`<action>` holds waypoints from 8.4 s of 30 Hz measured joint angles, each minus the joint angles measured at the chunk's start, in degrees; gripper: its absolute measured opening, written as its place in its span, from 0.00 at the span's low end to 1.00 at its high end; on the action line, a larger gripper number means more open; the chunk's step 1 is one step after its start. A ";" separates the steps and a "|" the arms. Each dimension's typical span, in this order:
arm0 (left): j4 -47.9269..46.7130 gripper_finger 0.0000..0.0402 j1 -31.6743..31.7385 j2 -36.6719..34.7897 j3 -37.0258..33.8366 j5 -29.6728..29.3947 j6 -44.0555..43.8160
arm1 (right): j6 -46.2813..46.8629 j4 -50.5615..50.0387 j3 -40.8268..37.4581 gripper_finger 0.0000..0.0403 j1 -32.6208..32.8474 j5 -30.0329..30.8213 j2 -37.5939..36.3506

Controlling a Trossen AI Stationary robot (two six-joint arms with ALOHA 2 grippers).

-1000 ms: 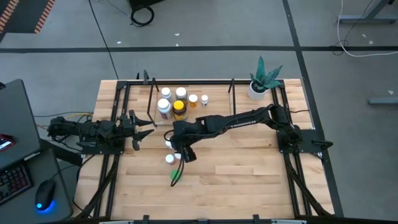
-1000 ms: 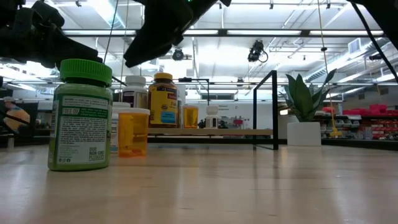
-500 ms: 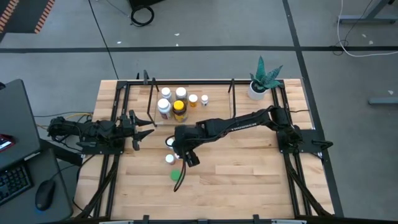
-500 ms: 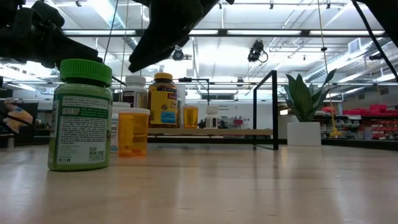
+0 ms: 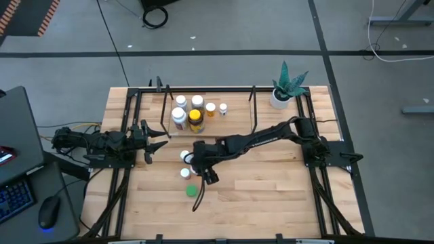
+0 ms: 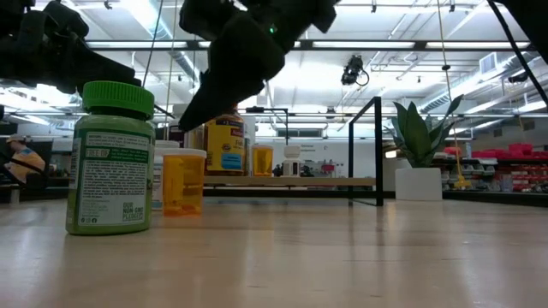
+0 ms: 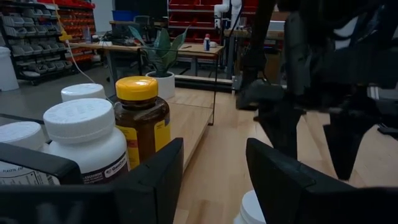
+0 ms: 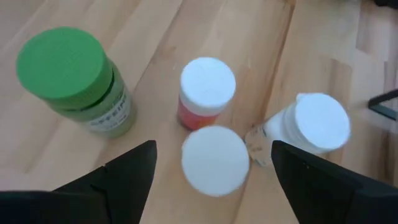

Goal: Pick and place medicine bottles onto shelf by color
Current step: Put the orange bottle on the shelf, then put the white bottle on the shelf

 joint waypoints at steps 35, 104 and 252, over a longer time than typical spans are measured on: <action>0.02 0.47 0.00 -0.02 0.02 0.00 0.03 | 2.45 16.24 -12.45 0.56 -3.30 1.58 -1.12; 0.00 0.45 -0.01 -0.02 0.02 0.00 0.00 | 12.81 25.61 -32.31 0.68 -20.89 8.55 -20.10; 0.02 0.46 0.00 0.74 0.00 0.15 0.02 | 3.94 22.37 -4.77 0.47 -6.71 0.35 4.81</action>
